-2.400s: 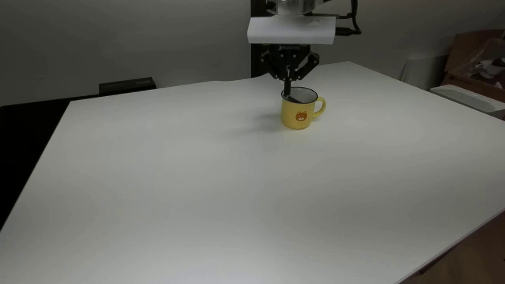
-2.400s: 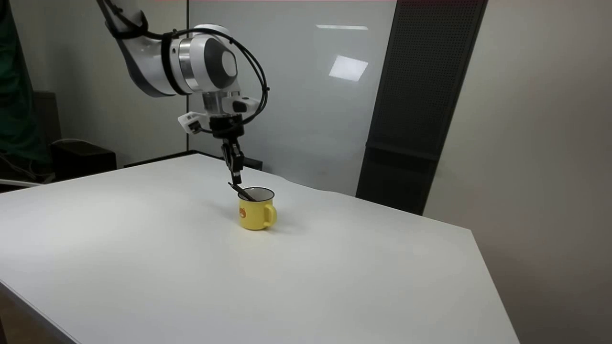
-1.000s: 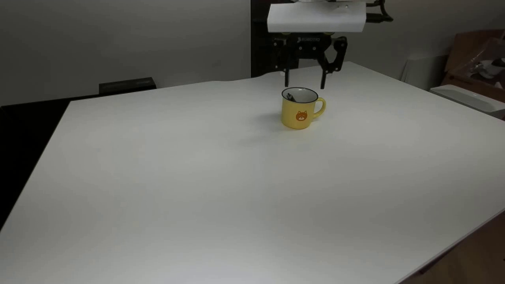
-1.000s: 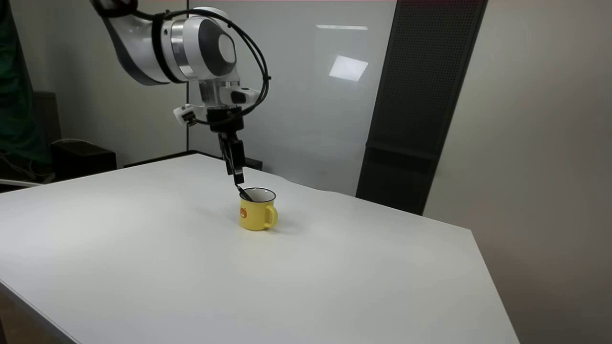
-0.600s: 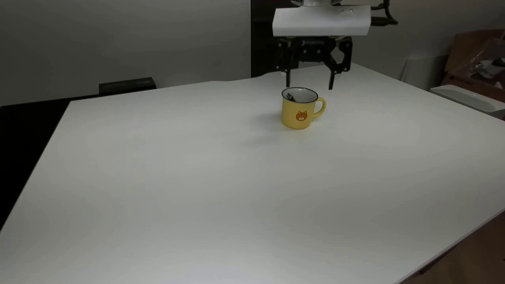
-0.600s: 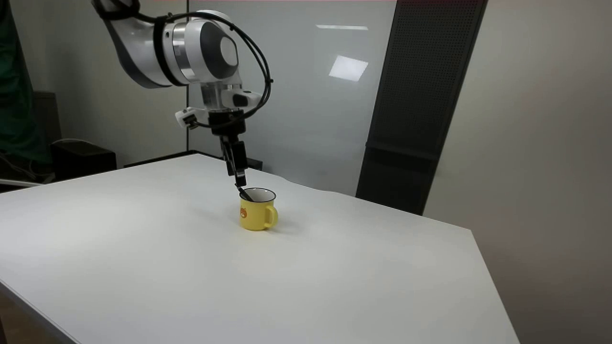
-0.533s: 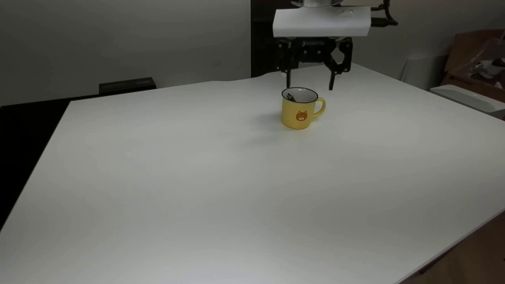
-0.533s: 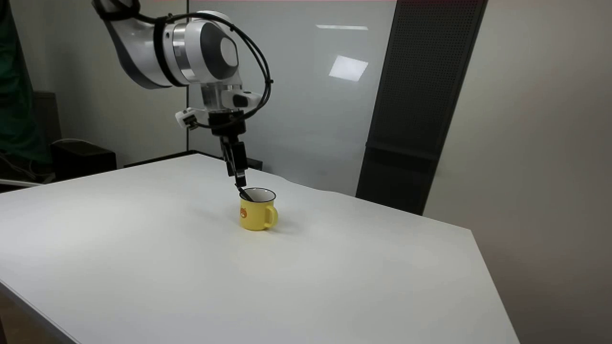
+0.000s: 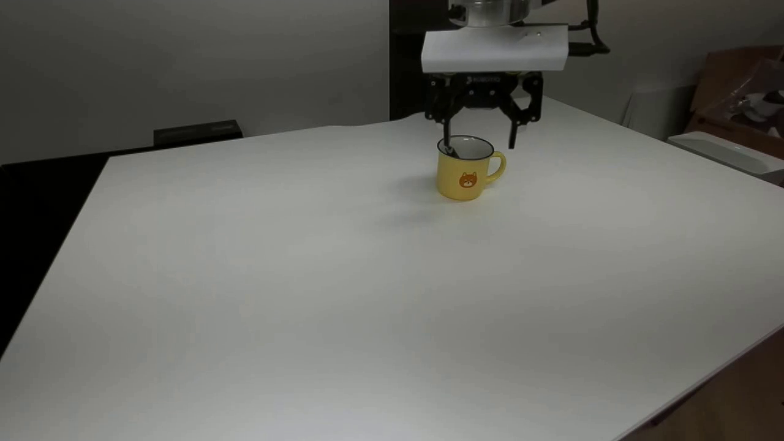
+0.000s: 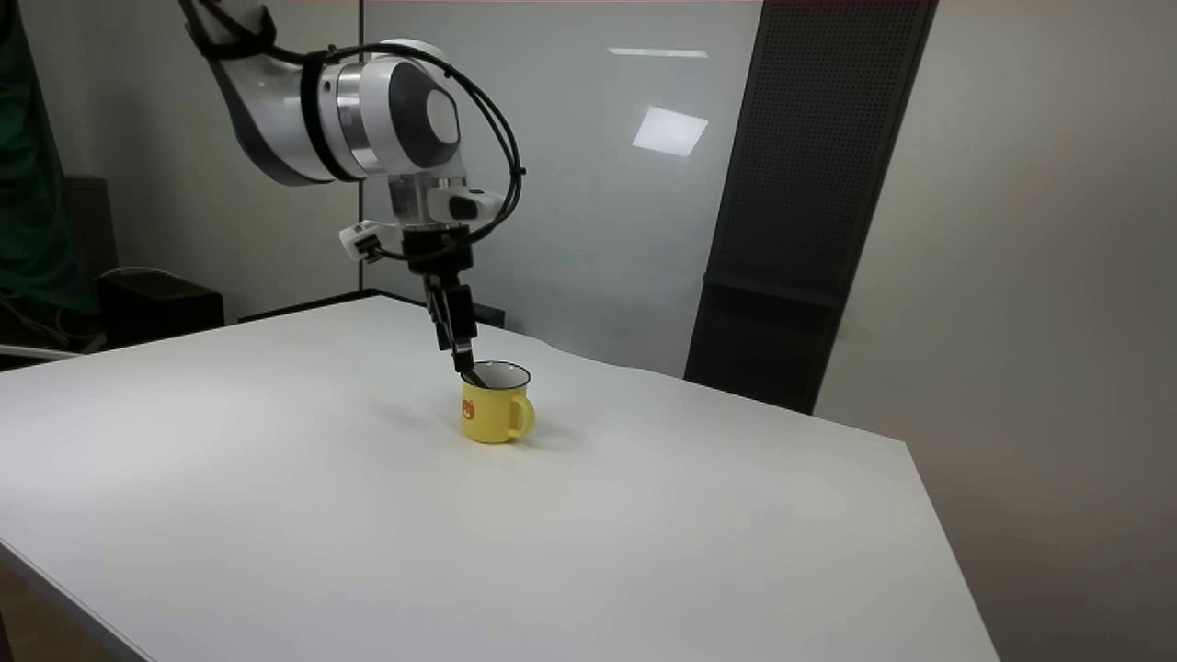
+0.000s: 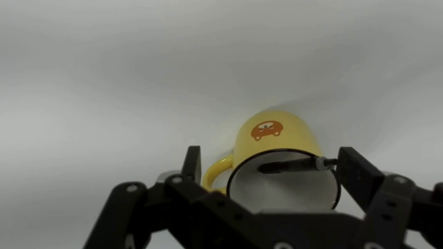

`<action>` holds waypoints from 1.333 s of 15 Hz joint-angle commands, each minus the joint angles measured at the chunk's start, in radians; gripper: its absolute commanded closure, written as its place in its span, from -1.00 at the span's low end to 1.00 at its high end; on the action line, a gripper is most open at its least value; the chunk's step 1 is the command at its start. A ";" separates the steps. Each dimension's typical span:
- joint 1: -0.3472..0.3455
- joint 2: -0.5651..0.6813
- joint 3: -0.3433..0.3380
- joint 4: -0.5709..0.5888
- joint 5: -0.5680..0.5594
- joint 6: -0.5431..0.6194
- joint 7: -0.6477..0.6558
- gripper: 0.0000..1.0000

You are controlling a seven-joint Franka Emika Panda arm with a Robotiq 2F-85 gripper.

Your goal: Take the pen from the yellow cup and place it on the table

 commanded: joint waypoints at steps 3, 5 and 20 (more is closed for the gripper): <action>0.003 0.047 0.002 0.075 0.005 -0.021 0.002 -1.00; 0.006 0.060 0.003 0.095 0.005 -0.024 -0.001 -1.00; 0.008 0.097 0.004 0.123 0.017 -0.025 -0.008 0.10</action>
